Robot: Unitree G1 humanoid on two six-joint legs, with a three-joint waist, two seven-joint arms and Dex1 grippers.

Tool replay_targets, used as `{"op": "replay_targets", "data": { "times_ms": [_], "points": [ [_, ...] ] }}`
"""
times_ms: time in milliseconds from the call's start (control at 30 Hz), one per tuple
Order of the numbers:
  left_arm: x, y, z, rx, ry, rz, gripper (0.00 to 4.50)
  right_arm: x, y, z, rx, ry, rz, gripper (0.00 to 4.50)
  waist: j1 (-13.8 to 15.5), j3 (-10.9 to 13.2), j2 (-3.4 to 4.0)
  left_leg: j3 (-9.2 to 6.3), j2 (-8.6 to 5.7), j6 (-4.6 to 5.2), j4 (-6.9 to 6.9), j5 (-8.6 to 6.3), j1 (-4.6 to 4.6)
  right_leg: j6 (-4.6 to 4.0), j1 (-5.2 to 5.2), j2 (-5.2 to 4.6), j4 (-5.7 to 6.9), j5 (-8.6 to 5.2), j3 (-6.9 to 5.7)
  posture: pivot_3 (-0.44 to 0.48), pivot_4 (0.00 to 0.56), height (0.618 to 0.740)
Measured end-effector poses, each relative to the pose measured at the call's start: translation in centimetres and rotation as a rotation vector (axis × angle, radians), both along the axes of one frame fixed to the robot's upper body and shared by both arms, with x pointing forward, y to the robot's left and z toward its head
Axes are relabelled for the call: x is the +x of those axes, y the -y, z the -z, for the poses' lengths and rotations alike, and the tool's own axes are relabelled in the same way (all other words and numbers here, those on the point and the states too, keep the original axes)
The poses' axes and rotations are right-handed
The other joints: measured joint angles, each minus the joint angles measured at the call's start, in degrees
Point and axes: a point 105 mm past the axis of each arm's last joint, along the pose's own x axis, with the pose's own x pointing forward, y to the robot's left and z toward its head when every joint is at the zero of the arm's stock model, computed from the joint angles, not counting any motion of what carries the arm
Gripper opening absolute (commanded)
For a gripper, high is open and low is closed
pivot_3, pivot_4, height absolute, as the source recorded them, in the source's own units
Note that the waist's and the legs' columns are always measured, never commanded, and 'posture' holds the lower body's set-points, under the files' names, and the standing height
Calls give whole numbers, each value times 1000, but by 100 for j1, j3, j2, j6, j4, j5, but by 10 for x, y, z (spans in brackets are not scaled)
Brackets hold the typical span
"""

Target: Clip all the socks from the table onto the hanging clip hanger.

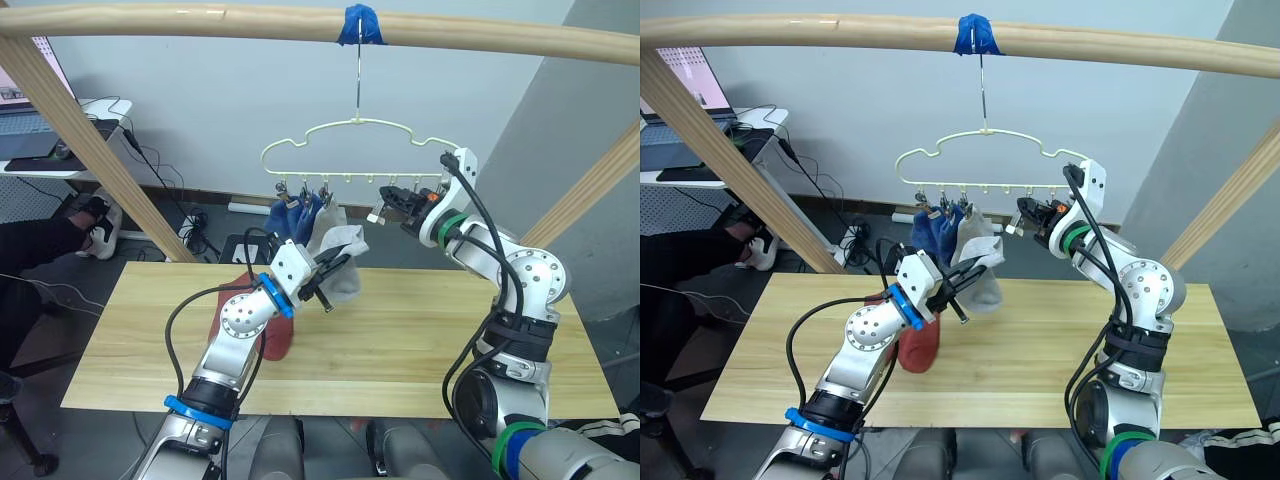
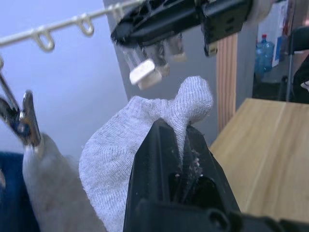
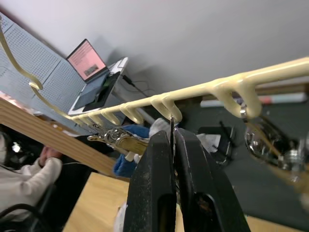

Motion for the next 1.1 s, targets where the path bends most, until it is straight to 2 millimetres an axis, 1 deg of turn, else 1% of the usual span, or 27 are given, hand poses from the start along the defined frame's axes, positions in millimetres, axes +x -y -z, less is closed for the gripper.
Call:
{"op": "replay_targets", "data": {
  "times_ms": [100,267,800,867,900,933,1033,1100],
  "points": [
    [1,4,-9,-5,51,4,19,-2,-2,0,14,-30,-15,0,-4,0,1,2,0,0,0,0,0,0,0,0,-1,0,1,3,151,740],
    [5,3,-5,-4,40,-3,19,-5,-7,2,36,-62,-36,0,-9,-1,1,1,0,0,0,0,0,0,-1,1,0,0,1,-1,153,740],
    [5,7,-12,-2,103,3,19,-8,-13,-1,57,-86,-46,0,-8,-1,1,1,0,1,0,0,0,0,-1,2,2,0,0,11,156,740],
    [5,8,-12,2,108,5,0,-8,-13,-1,52,-85,-48,543,-7,-1,1,1,0,1,0,0,0,0,-1,2,2,0,0,11,156,740],
    [5,8,-12,4,109,6,0,-9,-14,-1,48,-82,-51,681,-7,-1,1,1,0,1,0,0,0,0,-1,2,2,0,0,12,156,740],
    [5,8,-12,3,109,6,0,-9,-15,-1,45,-81,-53,1020,-7,-1,1,1,1,1,0,0,0,0,-1,2,2,0,0,12,156,740],
    [5,9,-13,2,115,8,0,-9,-16,-2,40,-79,-58,2248,-7,-1,1,1,0,1,0,0,0,0,-1,2,3,0,0,12,156,740],
    [5,9,-15,4,121,9,0,-9,-16,-2,35,-76,-61,2920,-7,-1,1,1,0,1,0,0,0,0,-1,2,3,0,0,9,155,740]
  ]
}}
